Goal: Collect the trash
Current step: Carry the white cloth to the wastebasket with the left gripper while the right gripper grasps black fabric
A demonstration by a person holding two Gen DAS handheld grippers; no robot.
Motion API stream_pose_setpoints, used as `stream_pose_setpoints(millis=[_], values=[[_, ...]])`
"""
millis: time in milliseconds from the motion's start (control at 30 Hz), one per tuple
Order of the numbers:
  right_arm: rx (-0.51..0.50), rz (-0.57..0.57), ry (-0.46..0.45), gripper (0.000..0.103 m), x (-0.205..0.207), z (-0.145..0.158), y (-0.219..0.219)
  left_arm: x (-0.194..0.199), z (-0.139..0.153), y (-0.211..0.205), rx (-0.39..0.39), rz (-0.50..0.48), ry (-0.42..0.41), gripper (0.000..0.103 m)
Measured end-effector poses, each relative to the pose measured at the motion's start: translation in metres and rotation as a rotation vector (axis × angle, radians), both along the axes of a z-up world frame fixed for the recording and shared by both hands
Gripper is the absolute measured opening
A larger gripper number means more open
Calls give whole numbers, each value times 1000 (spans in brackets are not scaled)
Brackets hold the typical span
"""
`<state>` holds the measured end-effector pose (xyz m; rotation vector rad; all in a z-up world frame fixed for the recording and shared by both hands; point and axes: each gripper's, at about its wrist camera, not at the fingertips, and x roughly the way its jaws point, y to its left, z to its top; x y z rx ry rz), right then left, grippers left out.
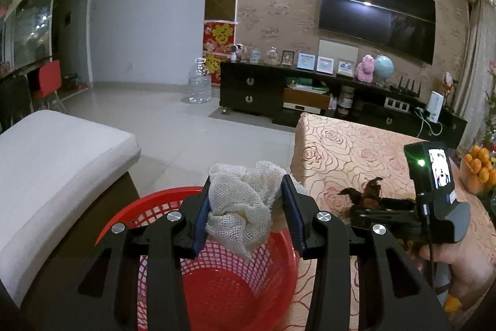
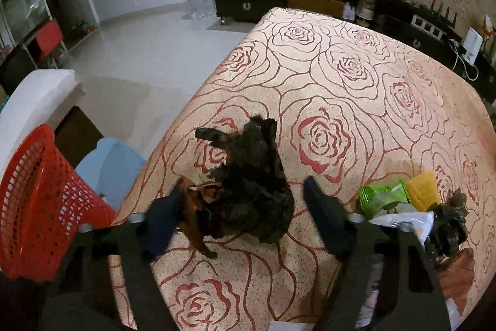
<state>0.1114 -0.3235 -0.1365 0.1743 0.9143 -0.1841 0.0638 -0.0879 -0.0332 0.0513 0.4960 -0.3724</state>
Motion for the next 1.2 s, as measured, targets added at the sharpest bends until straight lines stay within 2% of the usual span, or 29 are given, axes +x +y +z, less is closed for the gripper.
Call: stream_pose_setpoints(millis=[100, 267, 567, 800, 967, 1067, 1200], values=[[9, -2, -12, 56, -5, 2, -1, 0, -1, 2, 8, 11, -4, 40], [46, -17, -63, 55, -18, 19, -6, 3, -1, 10, -1, 34, -5, 40], [64, 23, -236, 55, -49, 89, 7, 6, 10, 32, -13, 90, -19, 40], [63, 121, -288, 55, -56, 132, 38, 18, 26, 53, 18, 141, -54, 40], [-13, 199, -369, 55, -46, 175, 67, 30, 20, 70, -20, 196, -32, 40], [-39, 227, -399, 55, -45, 181, 76, 36, 9, 70, 1, 199, -1, 40], [-6, 242, -390, 55, -43, 159, 77, 37, 4, 71, 42, 205, -4, 40]])
